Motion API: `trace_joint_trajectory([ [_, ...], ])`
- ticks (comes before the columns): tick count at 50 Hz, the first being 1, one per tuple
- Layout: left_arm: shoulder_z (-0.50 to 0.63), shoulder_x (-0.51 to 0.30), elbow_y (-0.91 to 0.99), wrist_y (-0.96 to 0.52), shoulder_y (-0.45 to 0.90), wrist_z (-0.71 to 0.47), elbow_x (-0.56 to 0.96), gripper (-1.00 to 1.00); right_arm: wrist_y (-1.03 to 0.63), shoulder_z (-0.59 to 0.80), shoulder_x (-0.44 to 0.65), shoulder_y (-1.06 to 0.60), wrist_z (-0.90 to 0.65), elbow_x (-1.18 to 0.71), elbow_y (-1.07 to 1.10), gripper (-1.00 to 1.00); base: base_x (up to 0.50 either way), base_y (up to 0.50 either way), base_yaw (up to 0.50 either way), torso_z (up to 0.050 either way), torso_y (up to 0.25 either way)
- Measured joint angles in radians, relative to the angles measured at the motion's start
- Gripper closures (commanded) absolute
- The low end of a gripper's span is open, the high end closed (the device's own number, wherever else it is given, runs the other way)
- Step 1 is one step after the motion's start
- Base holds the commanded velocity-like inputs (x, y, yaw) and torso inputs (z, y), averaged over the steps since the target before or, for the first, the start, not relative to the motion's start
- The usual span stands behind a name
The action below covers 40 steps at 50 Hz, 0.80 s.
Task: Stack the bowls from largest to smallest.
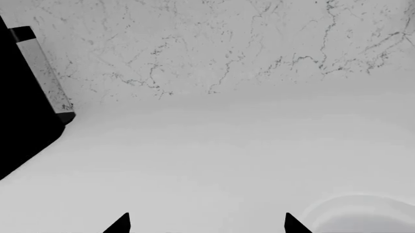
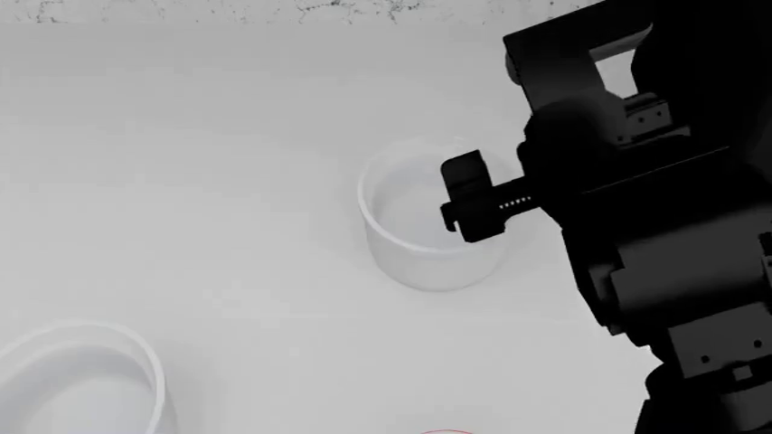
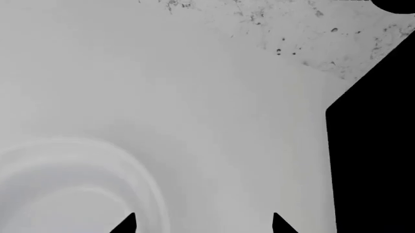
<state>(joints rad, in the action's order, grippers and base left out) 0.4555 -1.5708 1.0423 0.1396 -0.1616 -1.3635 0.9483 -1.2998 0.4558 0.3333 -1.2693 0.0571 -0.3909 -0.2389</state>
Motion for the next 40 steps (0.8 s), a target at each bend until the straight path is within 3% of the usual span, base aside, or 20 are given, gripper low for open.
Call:
trace_joint_trajectory([
  [12,0.034,0.0,0.0,0.033,-0.035,-0.033,-0.054,-1.0,-0.054,0.048,-0.01,-0.054,0.04,-0.009,-0.057,-1.0,0.0,0.0,0.0,0.0,0.0],
  [38,0.012,0.0,0.0,0.019,-0.016,-0.033,-0.01,-1.0,-0.11,0.123,-0.016,-0.044,0.072,0.001,0.003,-1.0,0.0,0.0,0.0,0.0,-0.003],
  [39,0.012,0.0,0.0,0.019,-0.016,-0.033,-0.011,-1.0,-0.11,0.123,-0.016,-0.043,0.071,0.001,0.005,1.0,0.0,0.0,0.0,0.0,0.0],
  [40,0.013,0.0,0.0,0.02,-0.017,-0.034,-0.013,-1.0,-0.112,0.124,-0.018,-0.037,0.076,-0.01,0.006,1.0,0.0,0.0,0.0,0.0,-0.01],
])
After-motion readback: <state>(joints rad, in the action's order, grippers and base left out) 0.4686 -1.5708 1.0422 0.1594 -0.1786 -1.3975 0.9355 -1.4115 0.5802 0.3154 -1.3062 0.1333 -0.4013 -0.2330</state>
